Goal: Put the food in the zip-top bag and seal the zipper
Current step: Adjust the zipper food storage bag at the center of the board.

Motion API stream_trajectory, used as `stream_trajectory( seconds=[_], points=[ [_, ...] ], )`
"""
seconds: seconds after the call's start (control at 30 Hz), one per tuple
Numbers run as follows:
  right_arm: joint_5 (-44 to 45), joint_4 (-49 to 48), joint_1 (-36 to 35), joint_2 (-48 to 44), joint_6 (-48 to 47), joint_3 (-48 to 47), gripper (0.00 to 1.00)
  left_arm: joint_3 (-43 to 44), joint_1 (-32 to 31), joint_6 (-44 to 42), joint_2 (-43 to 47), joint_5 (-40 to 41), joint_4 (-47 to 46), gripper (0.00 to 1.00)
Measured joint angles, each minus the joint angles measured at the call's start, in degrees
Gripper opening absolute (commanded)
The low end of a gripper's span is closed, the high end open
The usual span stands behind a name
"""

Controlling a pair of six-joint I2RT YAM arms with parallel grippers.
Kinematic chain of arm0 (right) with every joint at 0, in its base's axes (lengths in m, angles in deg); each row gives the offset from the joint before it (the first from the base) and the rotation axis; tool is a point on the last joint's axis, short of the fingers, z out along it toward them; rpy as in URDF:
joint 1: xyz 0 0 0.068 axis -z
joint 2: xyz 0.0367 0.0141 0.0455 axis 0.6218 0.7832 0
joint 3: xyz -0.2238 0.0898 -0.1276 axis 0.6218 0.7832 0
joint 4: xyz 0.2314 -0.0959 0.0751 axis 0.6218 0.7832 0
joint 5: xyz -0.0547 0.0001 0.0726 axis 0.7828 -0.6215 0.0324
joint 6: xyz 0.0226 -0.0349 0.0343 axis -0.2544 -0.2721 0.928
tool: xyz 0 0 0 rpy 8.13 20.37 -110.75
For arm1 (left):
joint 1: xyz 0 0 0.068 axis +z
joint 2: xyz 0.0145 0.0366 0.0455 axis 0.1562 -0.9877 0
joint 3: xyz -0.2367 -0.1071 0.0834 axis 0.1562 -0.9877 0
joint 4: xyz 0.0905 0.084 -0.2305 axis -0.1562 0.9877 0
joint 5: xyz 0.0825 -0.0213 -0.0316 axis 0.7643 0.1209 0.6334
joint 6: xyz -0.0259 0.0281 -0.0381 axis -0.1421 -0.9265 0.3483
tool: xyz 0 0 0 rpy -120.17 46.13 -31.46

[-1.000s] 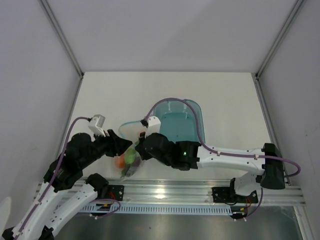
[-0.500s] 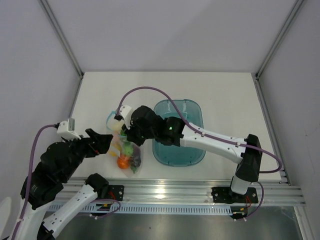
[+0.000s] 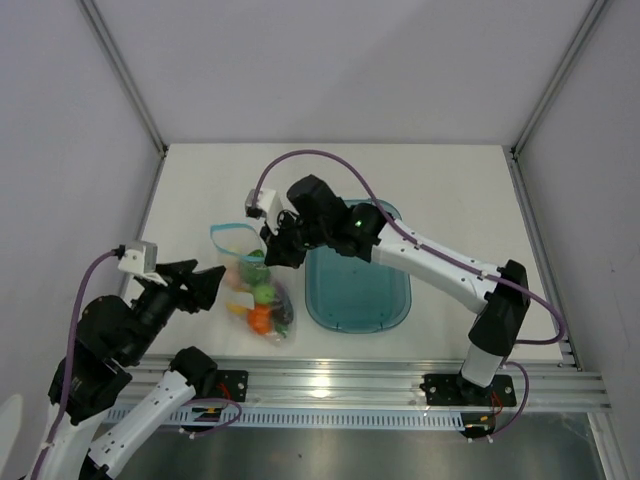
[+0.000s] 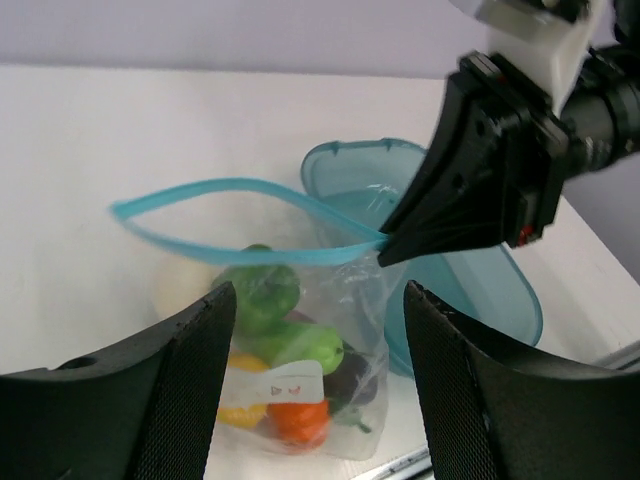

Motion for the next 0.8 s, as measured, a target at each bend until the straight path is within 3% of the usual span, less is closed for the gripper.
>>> stream_trajectory(
  seconds=[0.1,0.37,0.5,0.8],
  points=[
    [-7.37,1.09,2.91,0.94,-0.76,-4.57,0.00,-1.18,0.00,-5.05,-1.18,-5.01,-5.29,0.72],
    [-24.28,7.74,4.44,5.53,-4.85,-15.15,0.00,-1.92,0.00,-18.14,-5.01,-18.56,-14.23,0.89],
    [-28.65,10.88,3.93,6.47,-5.81,-15.15,0.00,-1.92,0.00,-22.51,-6.03,-22.43,-15.06,0.95],
    [-31.91,14.58,-0.48,5.03,-6.10,-12.20,0.00,-0.79,0.00,-29.07,-2.47,-32.48,-11.50,0.95]
  ],
)
